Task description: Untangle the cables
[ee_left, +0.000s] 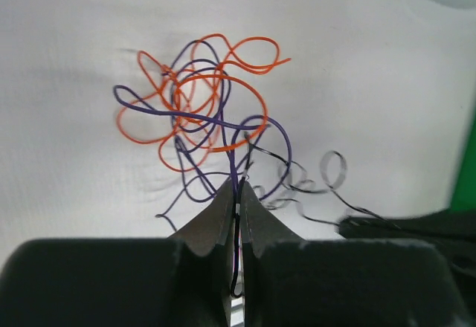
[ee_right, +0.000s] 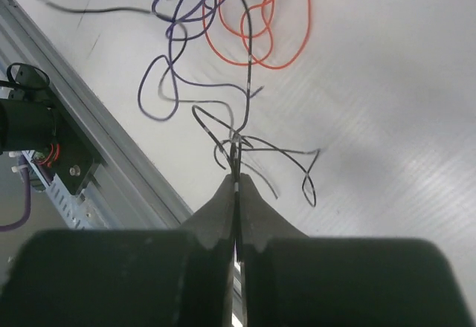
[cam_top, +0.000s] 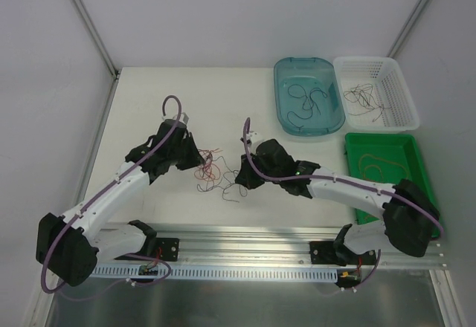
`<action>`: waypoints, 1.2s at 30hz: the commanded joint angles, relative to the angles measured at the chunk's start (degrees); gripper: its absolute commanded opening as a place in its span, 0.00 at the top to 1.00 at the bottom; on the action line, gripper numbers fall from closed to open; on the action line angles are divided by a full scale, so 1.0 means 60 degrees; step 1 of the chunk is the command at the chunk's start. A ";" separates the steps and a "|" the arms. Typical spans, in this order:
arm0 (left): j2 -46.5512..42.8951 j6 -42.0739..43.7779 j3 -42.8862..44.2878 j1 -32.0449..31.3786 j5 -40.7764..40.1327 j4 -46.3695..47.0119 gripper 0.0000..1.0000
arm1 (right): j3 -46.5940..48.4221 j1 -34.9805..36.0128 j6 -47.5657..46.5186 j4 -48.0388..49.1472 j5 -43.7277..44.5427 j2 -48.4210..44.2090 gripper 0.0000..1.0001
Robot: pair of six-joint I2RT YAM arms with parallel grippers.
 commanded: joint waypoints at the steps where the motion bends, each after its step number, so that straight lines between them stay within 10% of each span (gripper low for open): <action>1: -0.0144 0.0443 -0.0340 0.0916 -0.0356 -0.0060 1.00 | 0.0021 0.0050 -0.0776 -0.1584 0.0734 -0.1612 0.99; 13: 0.0690 0.1029 -0.0706 0.2443 -0.0589 -0.0031 1.00 | 0.2390 -0.0125 -0.2096 -0.7603 0.3092 -0.5537 0.99; 27: 0.0107 0.1555 -0.1263 0.2502 -0.0091 0.0497 1.00 | 0.3422 -0.0228 -0.2390 -0.8955 0.4806 -0.6406 0.99; 36: -0.1126 0.3079 -0.0882 0.2531 -0.4380 -0.0572 1.00 | 0.4414 -0.1560 -0.2841 -0.9775 0.6593 -0.6698 0.99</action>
